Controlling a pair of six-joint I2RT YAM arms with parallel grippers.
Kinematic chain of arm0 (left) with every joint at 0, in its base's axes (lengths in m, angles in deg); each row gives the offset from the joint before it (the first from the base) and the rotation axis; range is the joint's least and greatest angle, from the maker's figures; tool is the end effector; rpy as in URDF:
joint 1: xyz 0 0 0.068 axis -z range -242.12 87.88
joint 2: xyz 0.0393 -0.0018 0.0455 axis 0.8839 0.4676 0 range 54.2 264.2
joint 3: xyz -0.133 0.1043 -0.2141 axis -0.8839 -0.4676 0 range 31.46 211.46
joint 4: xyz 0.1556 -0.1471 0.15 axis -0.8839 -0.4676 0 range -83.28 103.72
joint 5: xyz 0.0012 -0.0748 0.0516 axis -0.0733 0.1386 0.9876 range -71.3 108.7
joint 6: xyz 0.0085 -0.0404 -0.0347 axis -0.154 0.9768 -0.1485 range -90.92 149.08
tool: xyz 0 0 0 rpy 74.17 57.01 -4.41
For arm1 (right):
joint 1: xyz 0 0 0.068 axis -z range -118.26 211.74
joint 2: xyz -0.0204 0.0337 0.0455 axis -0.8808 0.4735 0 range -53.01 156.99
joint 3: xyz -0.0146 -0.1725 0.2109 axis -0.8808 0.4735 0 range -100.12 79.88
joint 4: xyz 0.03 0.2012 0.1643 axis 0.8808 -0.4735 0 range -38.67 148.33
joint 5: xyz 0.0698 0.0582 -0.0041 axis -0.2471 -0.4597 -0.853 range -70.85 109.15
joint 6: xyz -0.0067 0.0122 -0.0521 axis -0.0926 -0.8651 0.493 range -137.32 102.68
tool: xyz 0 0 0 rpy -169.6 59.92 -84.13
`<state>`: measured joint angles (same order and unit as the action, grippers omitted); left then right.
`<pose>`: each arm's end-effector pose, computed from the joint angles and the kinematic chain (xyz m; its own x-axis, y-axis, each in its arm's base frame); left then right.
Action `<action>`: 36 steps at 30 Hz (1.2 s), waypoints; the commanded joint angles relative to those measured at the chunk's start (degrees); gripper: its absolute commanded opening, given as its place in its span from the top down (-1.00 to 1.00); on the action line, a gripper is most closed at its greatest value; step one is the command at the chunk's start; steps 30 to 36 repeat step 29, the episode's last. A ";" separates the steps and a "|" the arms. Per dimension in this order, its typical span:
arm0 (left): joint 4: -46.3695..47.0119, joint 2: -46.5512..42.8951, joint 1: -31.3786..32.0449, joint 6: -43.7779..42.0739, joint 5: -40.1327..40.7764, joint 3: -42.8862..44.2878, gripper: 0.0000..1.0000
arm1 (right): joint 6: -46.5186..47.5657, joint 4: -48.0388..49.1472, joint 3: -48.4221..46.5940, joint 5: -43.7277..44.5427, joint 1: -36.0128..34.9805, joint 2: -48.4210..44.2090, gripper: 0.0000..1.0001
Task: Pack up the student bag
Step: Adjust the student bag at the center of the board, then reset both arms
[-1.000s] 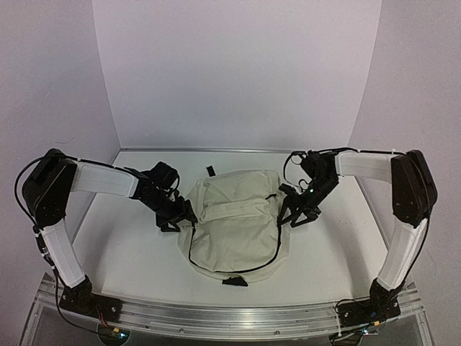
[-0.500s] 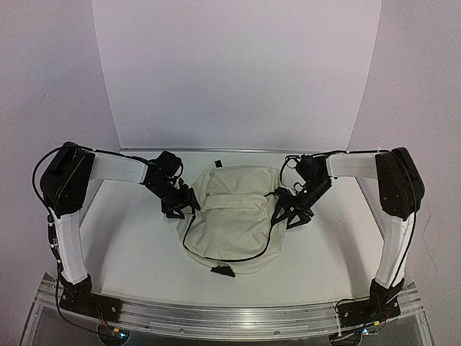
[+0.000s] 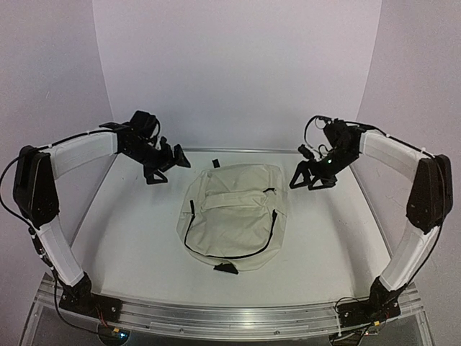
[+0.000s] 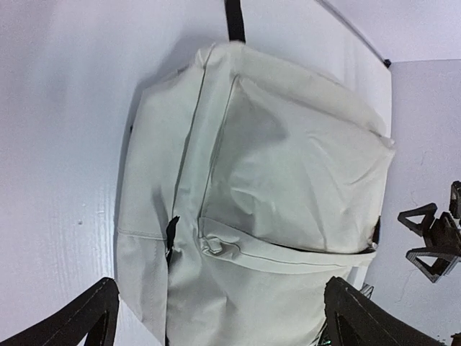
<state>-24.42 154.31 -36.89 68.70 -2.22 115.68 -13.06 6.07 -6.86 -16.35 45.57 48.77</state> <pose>0.3395 -0.1741 0.2772 -0.9389 -0.2161 -0.2680 -0.0142 0.8020 -0.5971 0.3457 0.1218 0.2713 -0.8508 -0.3096 -0.4247 -0.5066 0.6984 0.5056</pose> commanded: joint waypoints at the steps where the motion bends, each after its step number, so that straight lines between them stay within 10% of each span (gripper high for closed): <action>1: -7.31 -6.28 -4.80 -3.84 2.13 7.70 -0.99 | 0.36 -2.39 -6.16 7.69 1.95 -6.48 -0.97; 8: -15.96 -11.93 -9.41 -6.59 7.14 10.72 -0.99 | -2.31 -4.57 -5.57 9.55 9.11 -13.24 -0.97; 20: -11.53 -28.57 -11.17 3.67 9.48 -16.14 -0.99 | -1.70 -3.00 11.09 6.80 18.72 -22.68 -0.97; 36: -11.94 -29.59 -11.17 3.63 11.25 -17.30 -0.99 | -2.47 -2.15 11.91 4.32 20.37 -22.46 -0.97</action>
